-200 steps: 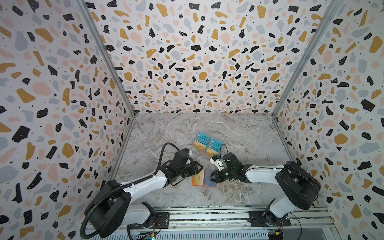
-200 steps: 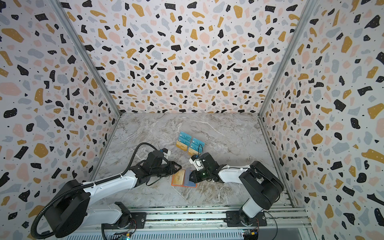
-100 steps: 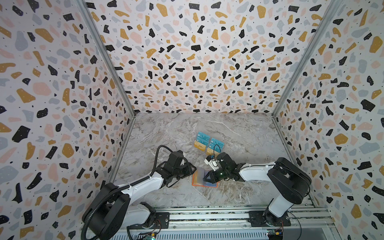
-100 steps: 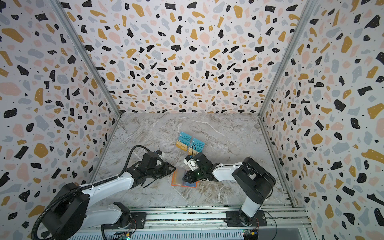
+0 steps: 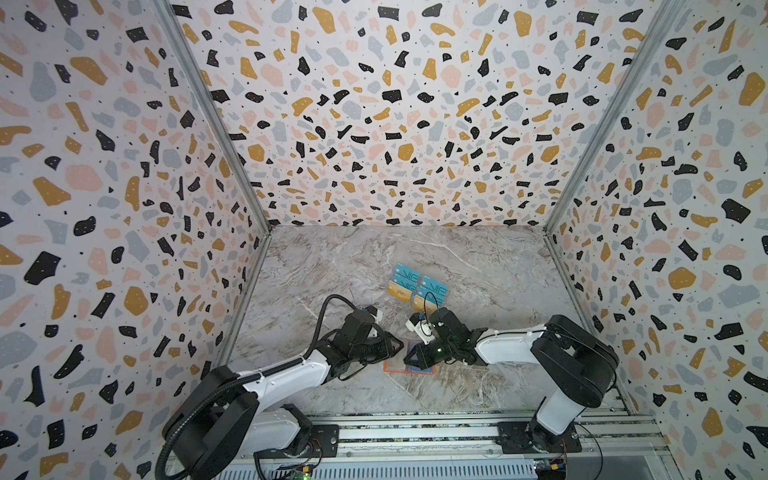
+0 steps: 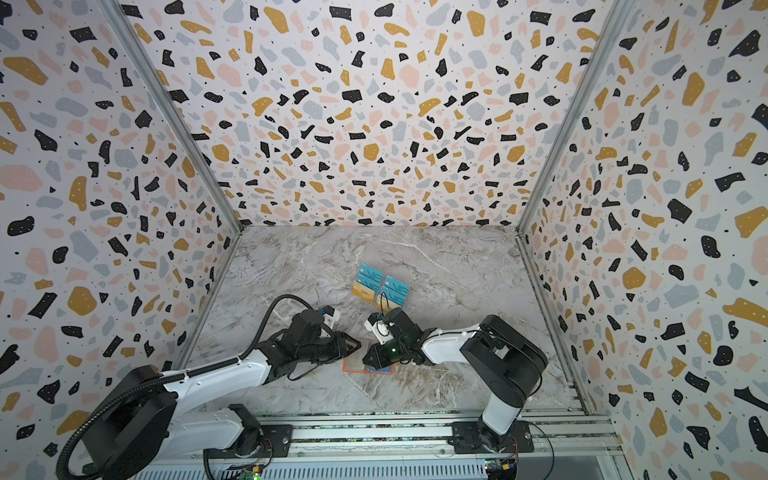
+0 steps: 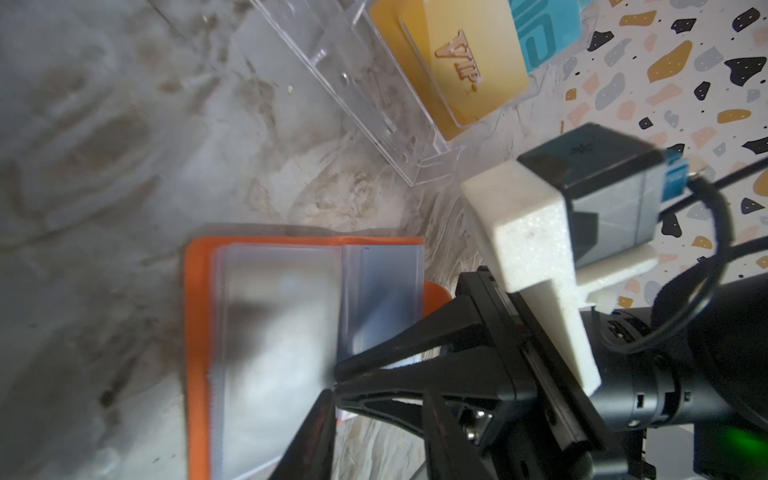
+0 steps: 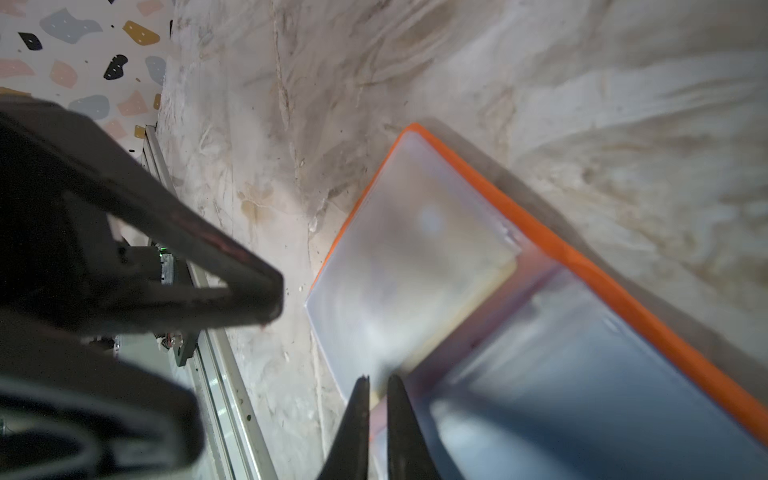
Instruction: Put the credit cards into the card holder
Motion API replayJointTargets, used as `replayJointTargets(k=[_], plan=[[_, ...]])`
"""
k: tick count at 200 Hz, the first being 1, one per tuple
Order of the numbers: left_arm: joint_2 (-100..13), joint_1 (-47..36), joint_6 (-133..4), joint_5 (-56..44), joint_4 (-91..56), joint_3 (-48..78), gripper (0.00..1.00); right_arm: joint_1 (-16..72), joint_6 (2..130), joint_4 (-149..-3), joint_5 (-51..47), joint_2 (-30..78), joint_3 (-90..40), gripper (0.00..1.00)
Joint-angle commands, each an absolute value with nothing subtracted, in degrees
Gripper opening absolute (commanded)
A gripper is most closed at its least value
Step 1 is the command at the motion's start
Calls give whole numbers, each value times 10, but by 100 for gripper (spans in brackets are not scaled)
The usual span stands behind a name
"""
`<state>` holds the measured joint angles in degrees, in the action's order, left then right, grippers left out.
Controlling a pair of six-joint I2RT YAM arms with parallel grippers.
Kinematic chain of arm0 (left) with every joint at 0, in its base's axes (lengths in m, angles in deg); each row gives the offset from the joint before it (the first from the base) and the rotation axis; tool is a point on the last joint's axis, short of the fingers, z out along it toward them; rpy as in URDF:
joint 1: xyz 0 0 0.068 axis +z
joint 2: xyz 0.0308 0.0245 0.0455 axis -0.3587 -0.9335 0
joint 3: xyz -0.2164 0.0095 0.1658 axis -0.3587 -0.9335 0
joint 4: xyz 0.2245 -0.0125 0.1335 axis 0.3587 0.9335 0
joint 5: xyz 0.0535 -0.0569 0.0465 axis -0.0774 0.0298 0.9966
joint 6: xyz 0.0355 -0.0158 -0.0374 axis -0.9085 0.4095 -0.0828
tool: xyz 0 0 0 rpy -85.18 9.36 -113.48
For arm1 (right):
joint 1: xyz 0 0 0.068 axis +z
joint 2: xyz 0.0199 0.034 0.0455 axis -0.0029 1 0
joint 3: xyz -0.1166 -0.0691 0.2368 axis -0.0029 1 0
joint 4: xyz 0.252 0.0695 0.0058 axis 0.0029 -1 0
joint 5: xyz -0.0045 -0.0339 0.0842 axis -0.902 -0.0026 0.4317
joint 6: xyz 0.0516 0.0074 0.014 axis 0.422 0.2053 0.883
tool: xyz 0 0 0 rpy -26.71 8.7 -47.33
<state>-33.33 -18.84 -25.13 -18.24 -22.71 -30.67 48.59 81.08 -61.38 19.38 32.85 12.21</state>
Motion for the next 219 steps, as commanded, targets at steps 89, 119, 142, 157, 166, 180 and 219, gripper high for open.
replayJointTargets(k=[89, 119, 142, 157, 166, 180, 219], plan=[[-407, -191, -271, -181, -286, -326, 27, 401, 650, -866, 137, 256, -47, 16], [-399, -191, -294, -175, -244, -326, 27, 374, 595, -923, 82, 267, -109, 20], [-400, -191, -298, -173, -232, -327, 27, 350, 566, -956, 63, 295, -159, 23], [-402, -191, -298, -172, -234, -324, 27, 341, 555, -964, 62, 316, -185, 23], [-402, -191, -298, -172, -234, -321, 27, 338, 548, -967, 63, 327, -197, 23], [-401, -190, -298, -173, -234, -318, 27, 337, 541, -971, 62, 346, -212, 23], [-395, -191, -298, -167, -233, -320, 27, 336, 510, -995, 41, 385, -243, 24]])
